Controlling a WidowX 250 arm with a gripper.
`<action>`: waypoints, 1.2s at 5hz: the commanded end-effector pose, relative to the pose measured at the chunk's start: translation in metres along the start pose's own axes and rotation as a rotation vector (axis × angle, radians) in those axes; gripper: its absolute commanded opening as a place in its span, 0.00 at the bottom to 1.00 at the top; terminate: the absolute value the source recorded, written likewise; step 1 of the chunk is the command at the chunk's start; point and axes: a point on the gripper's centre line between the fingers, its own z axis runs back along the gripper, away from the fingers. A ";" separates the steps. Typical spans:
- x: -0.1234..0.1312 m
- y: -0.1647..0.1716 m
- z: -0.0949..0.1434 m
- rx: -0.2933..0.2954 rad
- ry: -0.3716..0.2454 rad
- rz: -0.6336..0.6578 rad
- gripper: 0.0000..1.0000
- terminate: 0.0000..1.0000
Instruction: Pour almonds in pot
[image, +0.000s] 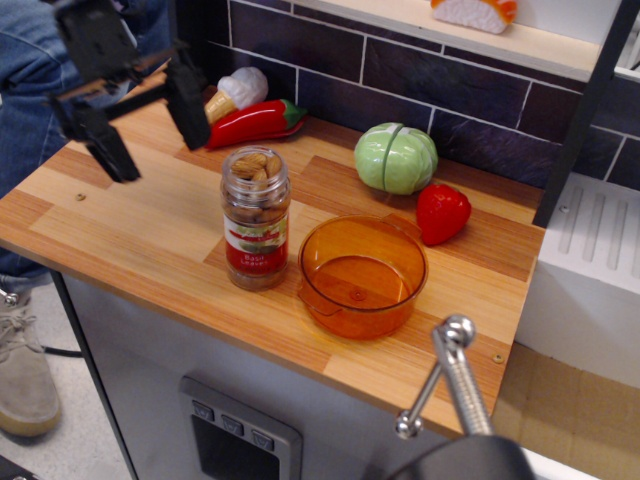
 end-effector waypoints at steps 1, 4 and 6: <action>0.001 -0.015 -0.012 0.024 0.011 0.104 1.00 0.00; -0.018 -0.023 -0.056 0.127 0.057 0.118 1.00 0.00; -0.019 -0.022 -0.063 0.150 0.049 0.120 0.00 0.00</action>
